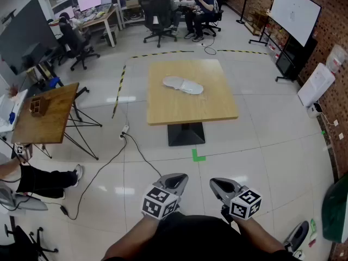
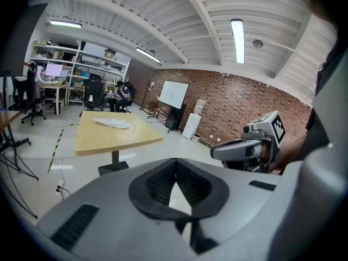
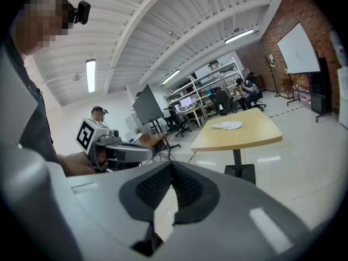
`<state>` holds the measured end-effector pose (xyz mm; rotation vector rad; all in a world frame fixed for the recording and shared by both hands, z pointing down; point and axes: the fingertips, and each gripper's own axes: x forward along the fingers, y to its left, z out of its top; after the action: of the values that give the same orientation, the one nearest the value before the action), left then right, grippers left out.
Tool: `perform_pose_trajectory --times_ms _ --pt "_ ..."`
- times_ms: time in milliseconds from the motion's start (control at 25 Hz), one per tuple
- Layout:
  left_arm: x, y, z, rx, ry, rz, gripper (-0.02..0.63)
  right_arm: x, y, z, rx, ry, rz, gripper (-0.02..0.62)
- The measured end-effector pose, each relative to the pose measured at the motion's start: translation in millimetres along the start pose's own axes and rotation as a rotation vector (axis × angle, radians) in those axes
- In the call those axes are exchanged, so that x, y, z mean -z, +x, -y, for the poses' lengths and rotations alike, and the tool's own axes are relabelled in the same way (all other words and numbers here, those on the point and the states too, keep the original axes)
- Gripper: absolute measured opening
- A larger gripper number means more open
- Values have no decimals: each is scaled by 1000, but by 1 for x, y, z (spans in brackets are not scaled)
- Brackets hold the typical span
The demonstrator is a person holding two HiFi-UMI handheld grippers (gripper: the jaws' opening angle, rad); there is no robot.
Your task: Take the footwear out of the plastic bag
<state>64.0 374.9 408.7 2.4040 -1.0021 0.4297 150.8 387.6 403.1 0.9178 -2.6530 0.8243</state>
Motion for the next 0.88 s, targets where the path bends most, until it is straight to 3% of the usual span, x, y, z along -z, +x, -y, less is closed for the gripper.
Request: perform_pose_trajectory --times_ms 200,520,880 --pt "1 13 -31 35 31 -49 8 -14 29 8 23 -12 -3 3" --pt "-18 30 -72 27 -2 -36 8 -27 51 41 68 28 -26 3" --pt "-49 68 -121 -38 4 -74 6 -79 113 100 -16 23 -14 3"
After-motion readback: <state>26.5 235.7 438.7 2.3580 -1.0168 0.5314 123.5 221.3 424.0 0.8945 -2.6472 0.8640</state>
